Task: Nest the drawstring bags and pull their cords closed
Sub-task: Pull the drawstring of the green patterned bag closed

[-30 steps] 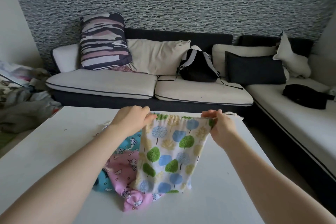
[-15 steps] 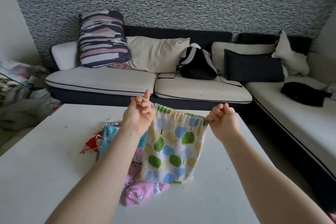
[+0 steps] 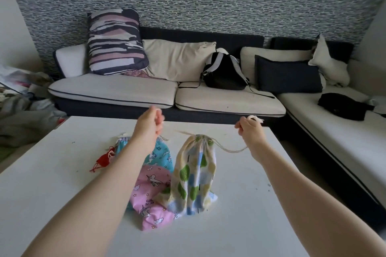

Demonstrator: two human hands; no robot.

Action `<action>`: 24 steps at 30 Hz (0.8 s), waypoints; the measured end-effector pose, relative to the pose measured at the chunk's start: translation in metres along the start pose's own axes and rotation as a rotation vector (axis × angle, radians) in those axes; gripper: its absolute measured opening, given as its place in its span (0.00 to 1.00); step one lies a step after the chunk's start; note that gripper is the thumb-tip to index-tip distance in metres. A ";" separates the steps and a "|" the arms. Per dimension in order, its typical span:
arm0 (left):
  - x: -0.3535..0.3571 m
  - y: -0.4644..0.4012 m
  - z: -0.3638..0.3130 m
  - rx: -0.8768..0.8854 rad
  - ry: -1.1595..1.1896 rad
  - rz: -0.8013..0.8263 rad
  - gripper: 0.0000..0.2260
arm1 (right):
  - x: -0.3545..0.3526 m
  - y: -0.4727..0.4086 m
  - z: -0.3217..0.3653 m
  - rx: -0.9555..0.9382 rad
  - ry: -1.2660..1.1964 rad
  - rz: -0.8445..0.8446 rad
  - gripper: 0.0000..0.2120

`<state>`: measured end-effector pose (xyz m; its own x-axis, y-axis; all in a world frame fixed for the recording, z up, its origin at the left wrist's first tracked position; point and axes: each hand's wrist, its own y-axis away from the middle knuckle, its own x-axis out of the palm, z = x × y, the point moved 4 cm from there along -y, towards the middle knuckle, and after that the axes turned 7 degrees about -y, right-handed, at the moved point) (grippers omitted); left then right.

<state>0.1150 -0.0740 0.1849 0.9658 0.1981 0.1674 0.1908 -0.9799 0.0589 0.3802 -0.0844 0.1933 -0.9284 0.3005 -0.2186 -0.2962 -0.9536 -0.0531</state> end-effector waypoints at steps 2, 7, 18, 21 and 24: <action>0.021 0.013 -0.029 0.153 -0.294 0.131 0.19 | 0.017 0.008 0.021 -0.069 -0.048 0.142 0.18; 0.068 0.050 -0.082 0.590 -0.850 0.226 0.17 | 0.050 0.036 0.066 -0.260 -0.009 0.438 0.13; 0.086 0.063 -0.044 0.554 -0.614 0.478 0.17 | 0.040 0.049 0.094 -0.339 -0.308 0.368 0.15; 0.081 0.061 -0.019 0.507 -0.819 0.464 0.13 | 0.035 0.044 0.094 -0.312 -0.296 0.328 0.16; 0.077 0.056 -0.014 0.335 -0.646 0.353 0.15 | 0.029 0.034 0.078 -0.167 -0.110 0.221 0.13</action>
<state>0.1977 -0.1130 0.2146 0.8701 -0.0773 -0.4868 -0.2005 -0.9578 -0.2062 0.3257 -0.1065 0.2614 -0.9876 0.0767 -0.1368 -0.0517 -0.9827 -0.1777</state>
